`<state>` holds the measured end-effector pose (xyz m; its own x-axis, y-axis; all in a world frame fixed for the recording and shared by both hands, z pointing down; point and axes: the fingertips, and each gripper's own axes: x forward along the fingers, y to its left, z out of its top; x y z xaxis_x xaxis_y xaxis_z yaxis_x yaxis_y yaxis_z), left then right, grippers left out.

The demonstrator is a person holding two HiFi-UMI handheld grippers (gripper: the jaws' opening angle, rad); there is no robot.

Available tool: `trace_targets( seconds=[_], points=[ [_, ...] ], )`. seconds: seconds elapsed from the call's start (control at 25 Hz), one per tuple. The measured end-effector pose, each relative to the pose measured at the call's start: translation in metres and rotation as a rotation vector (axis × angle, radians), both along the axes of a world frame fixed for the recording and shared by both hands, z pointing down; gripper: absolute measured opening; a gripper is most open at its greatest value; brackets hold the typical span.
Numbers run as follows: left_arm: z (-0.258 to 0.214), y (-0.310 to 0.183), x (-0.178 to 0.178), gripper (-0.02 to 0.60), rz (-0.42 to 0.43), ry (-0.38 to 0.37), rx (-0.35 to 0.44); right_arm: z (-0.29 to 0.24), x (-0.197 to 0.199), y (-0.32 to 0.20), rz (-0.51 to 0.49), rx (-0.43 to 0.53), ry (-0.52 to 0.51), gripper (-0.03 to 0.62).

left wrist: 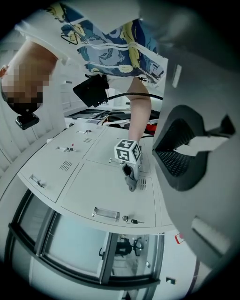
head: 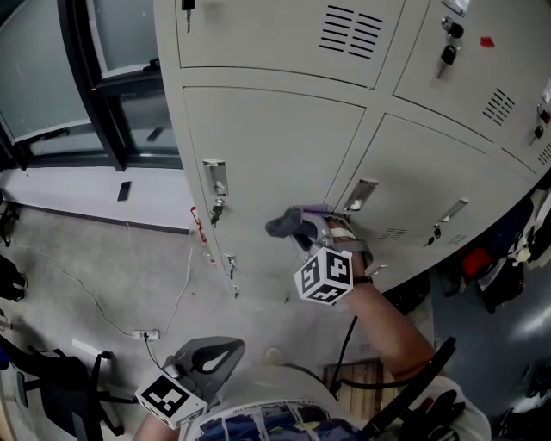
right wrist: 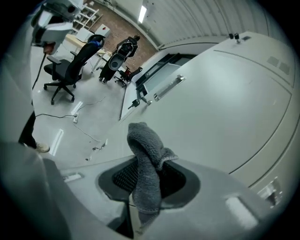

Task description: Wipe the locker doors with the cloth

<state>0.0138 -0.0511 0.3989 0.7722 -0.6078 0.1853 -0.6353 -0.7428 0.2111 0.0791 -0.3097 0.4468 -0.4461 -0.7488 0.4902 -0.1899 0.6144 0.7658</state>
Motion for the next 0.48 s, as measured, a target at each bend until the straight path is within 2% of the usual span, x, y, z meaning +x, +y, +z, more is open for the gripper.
trace_targets(
  seconds=[0.48],
  points=[
    [0.002, 0.007, -0.005, 0.002, -0.015, -0.004, -0.009, 0.107, 0.000, -0.002, 0.025, -0.163, 0.089, 0.114]
  ],
)
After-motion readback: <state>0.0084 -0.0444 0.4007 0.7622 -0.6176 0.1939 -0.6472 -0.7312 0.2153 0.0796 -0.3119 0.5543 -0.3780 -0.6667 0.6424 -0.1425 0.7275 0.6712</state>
